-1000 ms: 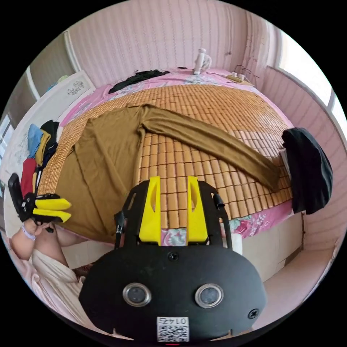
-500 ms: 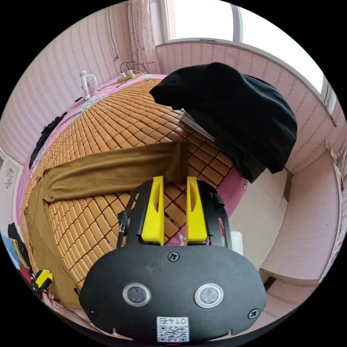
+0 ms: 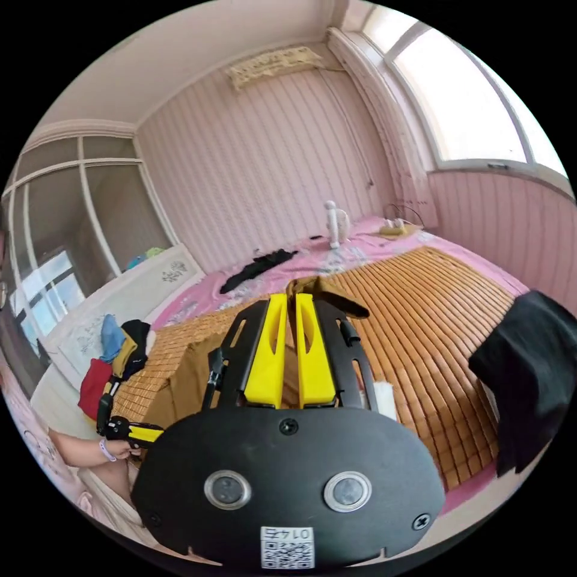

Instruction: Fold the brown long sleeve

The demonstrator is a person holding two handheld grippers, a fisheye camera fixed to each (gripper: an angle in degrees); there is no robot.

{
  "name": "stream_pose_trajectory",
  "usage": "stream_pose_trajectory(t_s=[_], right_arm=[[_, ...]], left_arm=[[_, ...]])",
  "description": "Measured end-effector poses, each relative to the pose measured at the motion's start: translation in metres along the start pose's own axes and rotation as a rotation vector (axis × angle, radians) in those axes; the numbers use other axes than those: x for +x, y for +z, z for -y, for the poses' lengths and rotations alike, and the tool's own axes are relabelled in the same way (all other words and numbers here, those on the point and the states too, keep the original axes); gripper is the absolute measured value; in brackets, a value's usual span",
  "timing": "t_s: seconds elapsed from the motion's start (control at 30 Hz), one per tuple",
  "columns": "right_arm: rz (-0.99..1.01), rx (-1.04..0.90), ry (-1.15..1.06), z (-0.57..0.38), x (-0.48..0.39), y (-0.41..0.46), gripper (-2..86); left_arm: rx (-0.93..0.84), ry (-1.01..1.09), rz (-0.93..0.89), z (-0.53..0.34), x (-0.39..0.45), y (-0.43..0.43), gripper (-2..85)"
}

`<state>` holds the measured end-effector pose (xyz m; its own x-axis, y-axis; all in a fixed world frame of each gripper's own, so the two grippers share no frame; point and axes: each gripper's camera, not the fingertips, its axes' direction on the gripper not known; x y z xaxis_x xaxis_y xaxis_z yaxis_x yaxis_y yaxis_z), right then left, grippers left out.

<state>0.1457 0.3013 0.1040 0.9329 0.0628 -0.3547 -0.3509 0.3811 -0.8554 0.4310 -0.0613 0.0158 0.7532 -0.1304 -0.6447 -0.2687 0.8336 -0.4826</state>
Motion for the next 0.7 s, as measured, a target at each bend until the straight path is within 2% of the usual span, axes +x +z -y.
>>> stream_pose_trajectory(t_s=[0.17, 0.27, 0.33, 0.37, 0.43, 0.5, 0.6, 0.7], right_arm=[[0.407, 0.083, -0.253, 0.032, -0.128, 0.032, 2.6], [0.666, -0.034, -0.366, 0.011, -0.201, 0.057, 3.5], [0.801, -0.231, -0.411, -0.041, -0.244, 0.086, 5.2], [0.803, -0.289, -0.428, -0.059, -0.252, 0.094, 6.0], [0.705, -0.545, -0.455, -0.13, -0.272, 0.122, 7.9], [0.669, -0.668, -0.435, -0.167, -0.275, 0.13, 8.1], [0.663, -0.765, -0.326, -0.191, -0.27, 0.132, 8.1], [0.566, -0.808, -0.4, -0.197, -0.285, 0.134, 7.8]], left_arm=[[0.141, -0.085, 0.026, -0.045, -0.028, -0.078, 5.7], [0.183, -0.168, 0.089, -0.083, -0.05, -0.122, 5.7], [0.195, -0.227, 0.155, -0.109, -0.063, -0.145, 5.8], [0.195, -0.271, 0.197, -0.126, -0.072, -0.157, 5.7], [0.183, -0.335, 0.231, -0.15, -0.087, -0.169, 5.8], [0.168, -0.394, 0.243, -0.169, -0.099, -0.176, 6.1], [0.159, -0.445, 0.234, -0.187, -0.113, -0.179, 6.3], [0.134, -0.435, 0.182, -0.184, -0.121, -0.167, 6.4]])
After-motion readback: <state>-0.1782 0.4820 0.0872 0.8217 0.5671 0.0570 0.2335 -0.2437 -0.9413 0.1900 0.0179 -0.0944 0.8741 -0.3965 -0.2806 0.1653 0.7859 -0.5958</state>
